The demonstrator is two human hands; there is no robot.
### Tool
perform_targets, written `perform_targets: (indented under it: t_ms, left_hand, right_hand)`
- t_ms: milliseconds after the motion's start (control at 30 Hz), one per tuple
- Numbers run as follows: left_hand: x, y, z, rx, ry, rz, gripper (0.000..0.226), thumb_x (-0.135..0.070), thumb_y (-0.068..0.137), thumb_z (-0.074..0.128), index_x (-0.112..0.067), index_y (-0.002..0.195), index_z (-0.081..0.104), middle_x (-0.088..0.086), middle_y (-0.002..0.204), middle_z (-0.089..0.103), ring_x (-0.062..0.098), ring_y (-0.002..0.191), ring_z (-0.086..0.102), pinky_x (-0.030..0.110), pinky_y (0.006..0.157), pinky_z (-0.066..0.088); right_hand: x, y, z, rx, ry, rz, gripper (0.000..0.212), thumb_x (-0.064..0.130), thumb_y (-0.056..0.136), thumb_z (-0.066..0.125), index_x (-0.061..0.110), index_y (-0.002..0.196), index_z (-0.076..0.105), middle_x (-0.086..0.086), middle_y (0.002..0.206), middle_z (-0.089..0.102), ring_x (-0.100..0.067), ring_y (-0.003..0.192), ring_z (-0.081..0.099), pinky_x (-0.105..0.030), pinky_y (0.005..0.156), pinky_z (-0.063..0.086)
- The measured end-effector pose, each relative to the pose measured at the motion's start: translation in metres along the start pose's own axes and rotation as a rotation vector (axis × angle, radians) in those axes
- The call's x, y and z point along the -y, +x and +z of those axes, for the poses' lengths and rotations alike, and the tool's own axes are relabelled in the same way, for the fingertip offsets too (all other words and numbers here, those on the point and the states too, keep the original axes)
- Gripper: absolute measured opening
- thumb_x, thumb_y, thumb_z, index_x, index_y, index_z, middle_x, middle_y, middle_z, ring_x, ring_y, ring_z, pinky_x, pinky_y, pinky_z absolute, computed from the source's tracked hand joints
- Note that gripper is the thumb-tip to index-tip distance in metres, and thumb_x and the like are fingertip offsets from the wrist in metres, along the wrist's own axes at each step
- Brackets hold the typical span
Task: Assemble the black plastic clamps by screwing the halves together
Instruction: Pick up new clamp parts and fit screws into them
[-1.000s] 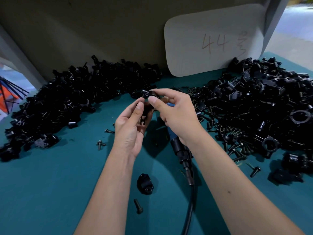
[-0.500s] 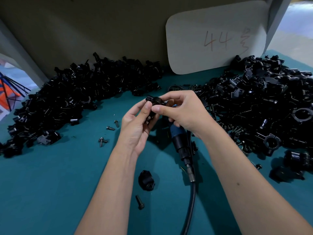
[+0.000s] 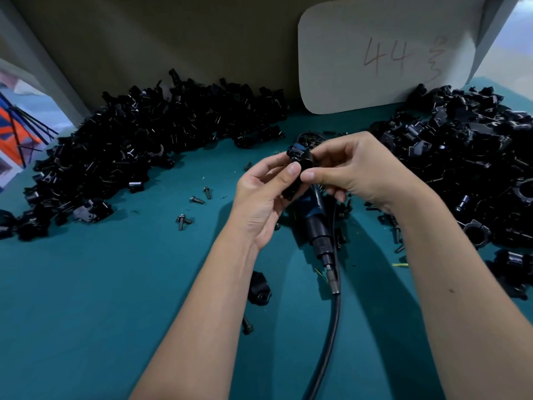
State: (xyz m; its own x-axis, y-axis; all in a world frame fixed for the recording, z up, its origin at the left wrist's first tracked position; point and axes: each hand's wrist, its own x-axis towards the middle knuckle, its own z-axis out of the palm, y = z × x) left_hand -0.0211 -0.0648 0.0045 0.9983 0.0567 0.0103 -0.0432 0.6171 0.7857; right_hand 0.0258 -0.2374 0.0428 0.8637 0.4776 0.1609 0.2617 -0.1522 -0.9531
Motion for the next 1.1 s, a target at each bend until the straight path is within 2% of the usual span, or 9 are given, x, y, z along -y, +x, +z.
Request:
perform_targets:
  t_ms: [67, 200, 333, 433, 500, 567, 867, 967, 1100]
  left_hand:
    - [0.001, 0.000, 0.001, -0.002, 0.001, 0.004, 0.029, -0.008, 0.072, 0.078, -0.007, 0.101, 0.074, 0.013, 0.099, 0.076, 0.020, 0.089, 0.075, 0.029, 0.077, 0.061]
    - [0.001, 0.000, 0.001, 0.009, 0.024, 0.009, 0.026, -0.008, 0.072, 0.079, -0.009, 0.098, 0.074, 0.012, 0.097, 0.077, 0.020, 0.089, 0.075, 0.029, 0.078, 0.061]
    - [-0.002, 0.001, -0.001, -0.011, 0.007, 0.014, 0.030, -0.007, 0.073, 0.078, -0.007, 0.102, 0.071, 0.015, 0.101, 0.076, 0.022, 0.090, 0.075, 0.030, 0.078, 0.062]
    - [-0.003, 0.003, -0.006, -0.037, -0.021, 0.019, 0.028, -0.004, 0.073, 0.078, -0.006, 0.100, 0.070, 0.016, 0.103, 0.076, 0.023, 0.088, 0.076, 0.032, 0.080, 0.063]
    - [-0.003, 0.004, -0.009, -0.049, -0.021, 0.022, 0.028, -0.005, 0.073, 0.078, -0.007, 0.099, 0.070, 0.015, 0.103, 0.076, 0.023, 0.085, 0.076, 0.033, 0.084, 0.063]
    - [-0.003, 0.005, -0.011, -0.052, -0.012, 0.023, 0.029, -0.005, 0.074, 0.078, -0.008, 0.101, 0.069, 0.013, 0.101, 0.077, 0.023, 0.083, 0.076, 0.034, 0.088, 0.062]
    - [-0.003, 0.005, -0.013, -0.053, 0.004, 0.001, 0.027, -0.006, 0.077, 0.076, -0.008, 0.102, 0.068, 0.013, 0.101, 0.078, 0.022, 0.083, 0.076, 0.031, 0.083, 0.063]
    - [-0.004, 0.005, -0.012, -0.051, 0.000, -0.003, 0.025, -0.006, 0.077, 0.077, -0.008, 0.100, 0.068, 0.013, 0.101, 0.078, 0.023, 0.083, 0.076, 0.029, 0.078, 0.063]
    - [-0.003, 0.005, -0.010, -0.058, 0.011, -0.003, 0.016, -0.001, 0.088, 0.071, -0.008, 0.100, 0.066, 0.012, 0.098, 0.078, 0.022, 0.081, 0.075, 0.029, 0.079, 0.063]
  right_hand:
    - [0.001, 0.000, -0.001, -0.008, 0.007, 0.007, 0.037, 0.048, 0.061, 0.091, 0.027, 0.090, 0.082, -0.019, 0.074, 0.071, -0.018, 0.054, 0.059, -0.024, 0.042, 0.049]
    - [0.001, -0.002, -0.002, -0.014, -0.014, 0.034, 0.032, 0.043, 0.066, 0.091, 0.026, 0.092, 0.081, -0.007, 0.072, 0.072, -0.018, 0.055, 0.061, -0.024, 0.043, 0.050]
    - [0.002, -0.005, -0.011, -0.044, -0.151, 0.131, 0.040, 0.049, 0.070, 0.087, 0.022, 0.098, 0.076, -0.007, 0.069, 0.070, -0.020, 0.054, 0.064, -0.027, 0.046, 0.052]
    - [-0.002, -0.006, -0.031, 0.006, -0.459, 0.298, 0.014, 0.026, 0.088, 0.083, 0.022, 0.097, 0.074, -0.007, 0.068, 0.074, -0.021, 0.055, 0.069, -0.028, 0.051, 0.056]
    - [-0.005, -0.010, -0.040, 0.092, -0.583, 0.433, 0.018, 0.006, 0.091, 0.077, 0.023, 0.096, 0.074, -0.008, 0.071, 0.076, -0.022, 0.062, 0.073, -0.028, 0.054, 0.058]
    - [-0.006, -0.013, -0.040, 0.144, -0.591, 0.523, 0.025, -0.002, 0.089, 0.076, 0.022, 0.096, 0.074, -0.009, 0.075, 0.077, -0.022, 0.066, 0.074, -0.027, 0.055, 0.059]
    - [0.002, -0.014, -0.037, 0.057, -0.638, 0.558, 0.019, 0.005, 0.083, 0.085, 0.009, 0.094, 0.070, -0.014, 0.075, 0.075, -0.016, 0.053, 0.067, -0.023, 0.047, 0.052]
    - [0.015, -0.016, -0.029, 0.201, -0.622, 0.650, 0.025, 0.006, 0.079, 0.089, 0.007, 0.092, 0.068, -0.010, 0.063, 0.072, -0.017, 0.050, 0.068, -0.022, 0.045, 0.052]
    - [0.019, -0.021, -0.004, 0.343, -0.629, 0.735, 0.033, 0.002, 0.076, 0.090, 0.005, 0.094, 0.062, -0.012, 0.066, 0.072, -0.024, 0.056, 0.074, -0.032, 0.054, 0.062]
